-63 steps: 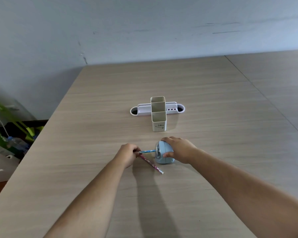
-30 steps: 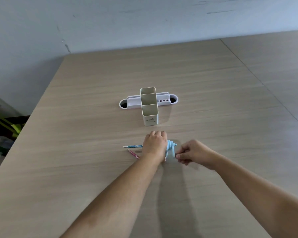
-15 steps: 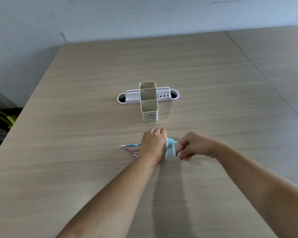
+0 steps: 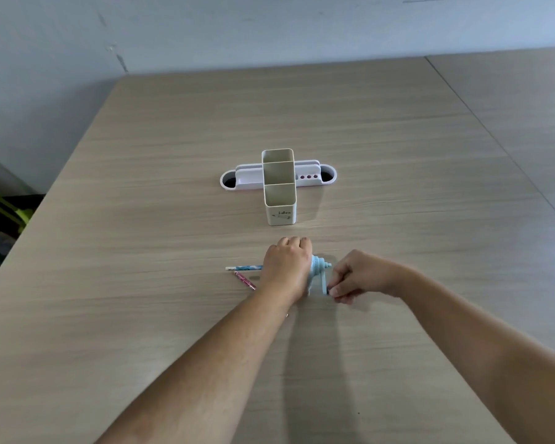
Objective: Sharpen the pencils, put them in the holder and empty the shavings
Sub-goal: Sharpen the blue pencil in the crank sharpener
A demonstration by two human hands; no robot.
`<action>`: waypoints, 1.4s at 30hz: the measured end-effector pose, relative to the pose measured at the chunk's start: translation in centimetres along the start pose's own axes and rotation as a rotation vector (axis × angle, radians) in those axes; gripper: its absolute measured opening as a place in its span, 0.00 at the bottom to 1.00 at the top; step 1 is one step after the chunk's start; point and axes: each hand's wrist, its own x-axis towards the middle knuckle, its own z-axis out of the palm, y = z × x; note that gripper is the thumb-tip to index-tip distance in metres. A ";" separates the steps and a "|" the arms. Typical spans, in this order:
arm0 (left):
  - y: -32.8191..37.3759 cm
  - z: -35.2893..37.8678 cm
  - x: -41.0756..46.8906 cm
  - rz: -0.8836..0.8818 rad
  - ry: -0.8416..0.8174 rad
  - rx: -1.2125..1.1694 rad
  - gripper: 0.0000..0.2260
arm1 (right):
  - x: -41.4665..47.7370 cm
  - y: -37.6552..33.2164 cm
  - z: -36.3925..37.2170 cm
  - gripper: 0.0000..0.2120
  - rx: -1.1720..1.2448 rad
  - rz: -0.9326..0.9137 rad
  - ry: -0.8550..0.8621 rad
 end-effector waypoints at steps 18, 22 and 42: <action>0.0 -0.2 0.1 0.002 -0.007 -0.035 0.24 | 0.0 -1.8 -2.1 0.05 0.133 -0.079 0.105; 0.0 -0.2 0.1 -0.001 -0.006 -0.043 0.23 | 2.7 -2.1 -1.5 0.03 0.308 -0.165 0.494; 0.3 0.2 0.2 -0.049 0.023 -0.017 0.20 | 1.5 1.5 0.6 0.09 0.103 0.043 0.148</action>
